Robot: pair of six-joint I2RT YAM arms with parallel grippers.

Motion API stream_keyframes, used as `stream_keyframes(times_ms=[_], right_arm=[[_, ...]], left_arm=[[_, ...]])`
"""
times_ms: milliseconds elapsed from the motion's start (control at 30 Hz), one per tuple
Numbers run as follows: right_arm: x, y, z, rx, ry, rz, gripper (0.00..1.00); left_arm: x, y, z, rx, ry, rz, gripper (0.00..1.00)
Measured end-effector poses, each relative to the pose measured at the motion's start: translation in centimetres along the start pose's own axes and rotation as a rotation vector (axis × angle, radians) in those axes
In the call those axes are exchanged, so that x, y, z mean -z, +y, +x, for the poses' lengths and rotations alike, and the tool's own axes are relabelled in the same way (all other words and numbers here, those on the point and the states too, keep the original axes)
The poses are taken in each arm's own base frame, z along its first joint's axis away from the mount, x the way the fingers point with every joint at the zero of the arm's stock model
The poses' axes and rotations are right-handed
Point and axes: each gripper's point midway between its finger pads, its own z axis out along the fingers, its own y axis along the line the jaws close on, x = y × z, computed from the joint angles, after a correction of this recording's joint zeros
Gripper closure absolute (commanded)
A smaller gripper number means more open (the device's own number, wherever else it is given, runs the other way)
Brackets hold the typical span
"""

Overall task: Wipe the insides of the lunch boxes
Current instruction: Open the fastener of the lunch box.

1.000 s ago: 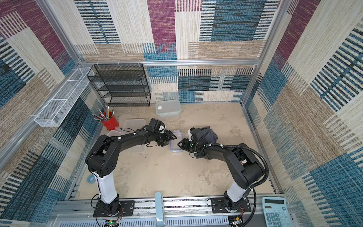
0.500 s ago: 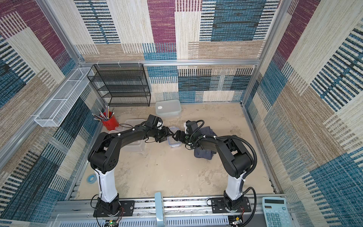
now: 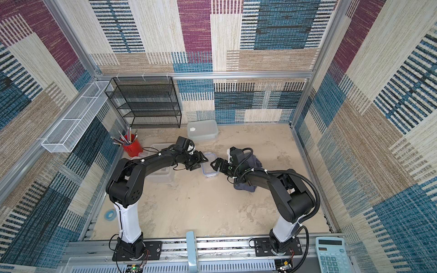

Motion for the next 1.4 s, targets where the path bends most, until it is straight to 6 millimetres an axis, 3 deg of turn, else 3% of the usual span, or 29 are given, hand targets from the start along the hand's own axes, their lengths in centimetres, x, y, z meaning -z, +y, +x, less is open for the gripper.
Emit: stream_keyframes(times_ms=[333, 933, 1400], right_arm=[[-0.1, 2.0, -1.7, -0.077, -0.08, -0.16, 0.19], [-2.0, 0.0, -1.1, -0.168, -0.073, -0.145, 0.19], [-1.5, -0.2, -1.2, -0.334, -0.136, -0.255, 0.38]], left_arm=[[-0.3, 0.1, 0.7, 0.009, 0.02, 0.02, 0.35], [-0.7, -0.3, 0.5, 0.011, 0.016, 0.042, 0.4], [-1.2, -0.7, 1.0, 0.002, 0.014, 0.052, 0.43]])
